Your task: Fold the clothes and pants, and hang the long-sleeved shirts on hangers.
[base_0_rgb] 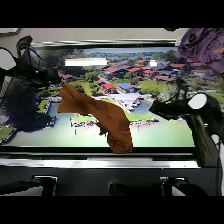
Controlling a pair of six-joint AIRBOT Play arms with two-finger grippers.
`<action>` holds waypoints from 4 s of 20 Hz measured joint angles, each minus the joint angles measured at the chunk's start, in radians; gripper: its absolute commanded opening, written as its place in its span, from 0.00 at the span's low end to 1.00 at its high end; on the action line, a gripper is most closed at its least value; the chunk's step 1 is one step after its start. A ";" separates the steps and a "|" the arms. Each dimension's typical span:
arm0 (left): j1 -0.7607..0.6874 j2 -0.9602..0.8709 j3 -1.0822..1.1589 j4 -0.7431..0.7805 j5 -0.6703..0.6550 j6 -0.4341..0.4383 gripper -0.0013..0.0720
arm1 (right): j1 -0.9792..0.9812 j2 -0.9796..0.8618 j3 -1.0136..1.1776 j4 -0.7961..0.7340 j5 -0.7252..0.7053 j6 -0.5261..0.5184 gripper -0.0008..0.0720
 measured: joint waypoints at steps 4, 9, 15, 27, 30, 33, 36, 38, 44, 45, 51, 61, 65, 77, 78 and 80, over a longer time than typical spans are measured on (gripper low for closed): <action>0.028 -0.009 0.000 -0.001 0.006 0.002 0.77 | 0.050 -0.168 -0.045 0.169 -0.050 -0.062 0.68; 0.037 -0.024 0.000 -0.001 -0.017 -0.032 0.77 | 0.072 -0.314 -0.057 0.393 -0.092 -0.195 0.67; 0.044 -0.043 0.000 -0.001 -0.027 -0.074 0.77 | 0.151 -0.362 -0.060 0.474 -0.147 -0.247 0.38; 0.366 -0.054 -0.291 -0.162 0.114 0.016 0.77 | 0.202 -0.363 -0.060 0.461 -0.111 -0.271 0.05; 0.478 -0.086 -0.454 -0.417 0.238 0.188 0.77 | 0.202 -0.360 -0.060 0.456 -0.085 -0.278 0.05; 0.530 -0.136 -0.531 -0.549 0.299 0.323 0.77 | 0.203 -0.350 -0.060 0.454 -0.070 -0.286 0.05; 0.538 -0.188 -0.560 -0.634 0.335 0.424 0.77 | 0.203 -0.340 -0.060 0.453 -0.066 -0.290 0.05; 0.526 -0.221 -0.568 -0.670 0.353 0.464 0.77 | 0.203 -0.334 -0.060 0.453 -0.063 -0.290 0.05; 0.476 -0.265 -0.574 -0.733 0.415 0.510 0.76 | 0.203 -0.299 -0.060 0.450 -0.061 -0.286 0.05; 0.464 -0.270 -0.574 -0.736 0.429 0.513 0.67 | 0.203 -0.291 -0.060 0.443 -0.061 -0.286 0.05; 0.415 -0.294 -0.562 -0.733 0.452 0.504 0.04 | 0.203 -0.253 -0.052 0.409 -0.080 -0.278 0.04; 0.420 0.010 -0.131 -0.626 0.423 0.426 0.04 | 0.203 -0.068 0.443 -0.290 -0.023 -0.056 0.05; 0.421 0.226 0.034 -0.565 0.425 0.384 0.04 | 0.203 0.044 0.695 -0.487 -0.004 -0.031 0.05; 0.420 0.618 0.074 -0.311 0.258 0.188 0.04 | 0.203 0.171 0.879 -0.584 0.063 0.018 0.05; 0.417 0.604 0.044 -0.307 0.229 0.186 0.04 | 0.203 0.128 0.880 -0.580 0.079 0.041 0.05; 0.398 0.560 -0.045 -0.296 0.187 0.191 0.04 | 0.203 0.014 0.881 -0.550 0.111 0.074 0.05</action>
